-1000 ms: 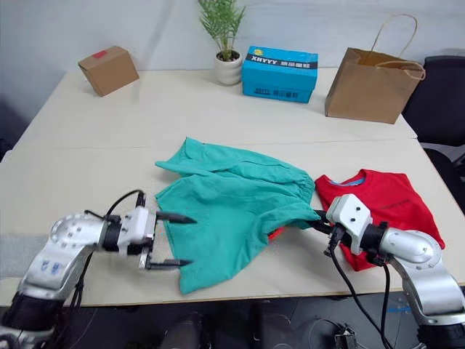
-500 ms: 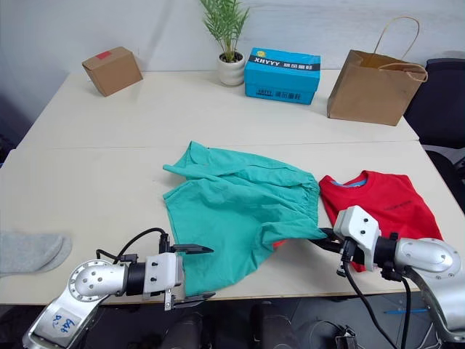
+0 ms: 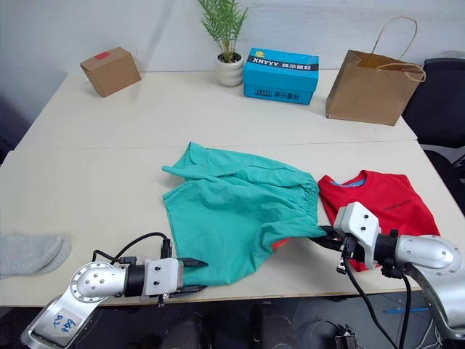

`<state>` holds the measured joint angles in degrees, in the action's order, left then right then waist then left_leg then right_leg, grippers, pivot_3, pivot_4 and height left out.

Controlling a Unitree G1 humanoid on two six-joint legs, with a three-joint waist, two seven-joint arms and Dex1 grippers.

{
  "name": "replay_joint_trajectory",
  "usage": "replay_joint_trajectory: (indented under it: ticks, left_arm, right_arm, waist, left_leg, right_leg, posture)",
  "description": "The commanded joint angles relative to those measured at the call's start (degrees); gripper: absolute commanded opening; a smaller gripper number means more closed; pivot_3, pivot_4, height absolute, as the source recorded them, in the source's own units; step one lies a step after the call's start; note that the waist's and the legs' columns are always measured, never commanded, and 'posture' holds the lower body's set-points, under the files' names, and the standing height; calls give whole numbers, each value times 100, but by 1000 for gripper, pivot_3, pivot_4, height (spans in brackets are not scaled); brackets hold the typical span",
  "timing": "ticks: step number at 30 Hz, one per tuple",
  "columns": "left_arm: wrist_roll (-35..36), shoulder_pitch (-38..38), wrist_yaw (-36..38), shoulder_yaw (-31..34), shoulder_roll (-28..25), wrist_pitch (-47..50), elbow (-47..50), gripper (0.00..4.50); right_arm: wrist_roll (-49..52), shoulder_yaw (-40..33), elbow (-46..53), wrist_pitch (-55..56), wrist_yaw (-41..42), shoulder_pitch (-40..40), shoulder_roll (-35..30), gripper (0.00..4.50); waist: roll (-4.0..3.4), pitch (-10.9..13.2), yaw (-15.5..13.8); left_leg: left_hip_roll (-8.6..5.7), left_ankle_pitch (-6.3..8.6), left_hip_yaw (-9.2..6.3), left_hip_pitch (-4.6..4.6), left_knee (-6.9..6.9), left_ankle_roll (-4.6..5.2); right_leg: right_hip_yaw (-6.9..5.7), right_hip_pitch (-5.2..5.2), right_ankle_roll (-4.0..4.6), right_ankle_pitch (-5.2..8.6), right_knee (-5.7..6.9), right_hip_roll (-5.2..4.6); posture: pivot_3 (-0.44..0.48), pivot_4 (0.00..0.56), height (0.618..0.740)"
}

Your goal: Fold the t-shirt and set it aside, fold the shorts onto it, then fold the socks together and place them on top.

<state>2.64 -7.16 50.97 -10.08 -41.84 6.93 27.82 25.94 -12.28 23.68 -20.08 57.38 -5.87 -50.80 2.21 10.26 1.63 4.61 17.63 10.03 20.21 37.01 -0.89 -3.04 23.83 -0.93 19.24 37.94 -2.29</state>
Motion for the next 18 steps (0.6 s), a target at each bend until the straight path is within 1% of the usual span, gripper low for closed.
replay_joint_trajectory:
  ticks: [1,2,3,5,6,8,10,11,13,15,18]
  left_arm:
    - [867,-31,114,601,43,396,-44,748]
    - [1220,-35,250,814,21,492,-60,490]
    - [1583,-49,471,1069,-72,586,-111,121]
    - [2017,12,797,1549,-253,620,-337,54]
    - [2211,95,854,1780,-308,711,-464,54]
    - [2821,395,917,2376,-403,1035,-762,54]
    - [3213,542,1175,2833,-703,1354,-981,54]
    - [3331,501,1405,2964,-891,1474,-993,54]
    - [3437,191,1845,3156,-1322,1732,-937,54]
    - [3127,-477,2394,3301,-1792,1623,-890,54]
    - [2886,-1216,2860,3539,-2237,1634,-815,54]
  right_arm:
    - [147,-157,129,106,78,69,33,0]
    - [226,-153,122,122,148,98,44,0]
    - [323,-149,119,129,241,138,54,0]
    - [442,-123,103,208,439,226,48,0]
    - [475,-101,82,271,514,277,65,0]
    - [733,-114,56,277,673,486,117,0]
    - [1045,43,229,189,1486,489,-237,0]
    - [1060,146,304,179,1819,449,-426,0]
    - [1220,237,422,-44,2070,388,-642,0]
    - [1164,404,449,-191,2306,335,-928,0]
    - [972,630,504,-384,2628,98,-1400,0]
  waist:
    - [-1,1,8]
    - [-2,2,9]
    - [-2,2,10]
    - [-4,3,11]
    - [-6,4,11]
    - [-13,9,4]
    - [-13,12,4]
    - [-16,14,3]
    - [-21,16,13]
    - [-23,18,41]
    - [-29,22,61]
  left_leg:
    - [1,0,0,0,0,0]
    - [2,0,0,0,-1,0]
    - [3,0,-1,1,0,0]
    - [5,0,-1,1,0,-1]
    - [4,-1,-1,1,1,-2]
    - [5,-1,-1,0,2,-2]
    - [5,-1,-4,2,5,-2]
    - [5,-1,-4,4,6,-2]
    - [5,4,-4,4,1,-8]
    - [8,7,1,4,1,-23]
    - [8,21,8,7,3,-24]
  right_leg:
    - [0,0,0,0,0,0]
    - [-1,0,0,0,1,0]
    - [-2,1,0,0,1,1]
    - [-5,1,0,0,0,1]
    - [-5,1,0,0,1,1]
    - [-6,0,0,0,0,2]
    - [-10,0,0,0,1,2]
    - [-11,0,0,0,1,1]
    - [-13,0,-1,1,-7,1]
    - [-15,0,-2,7,-15,-1]
    - [-16,1,-7,20,-23,-6]
  posture:
    - [0,150,740]
    - [0,150,740]
    - [0,150,740]
    - [0,150,740]
    - [0,150,740]
    - [0,150,740]
    - [0,150,740]
    - [0,150,740]
    - [0,150,740]
    - [0,150,740]
    - [0,150,740]
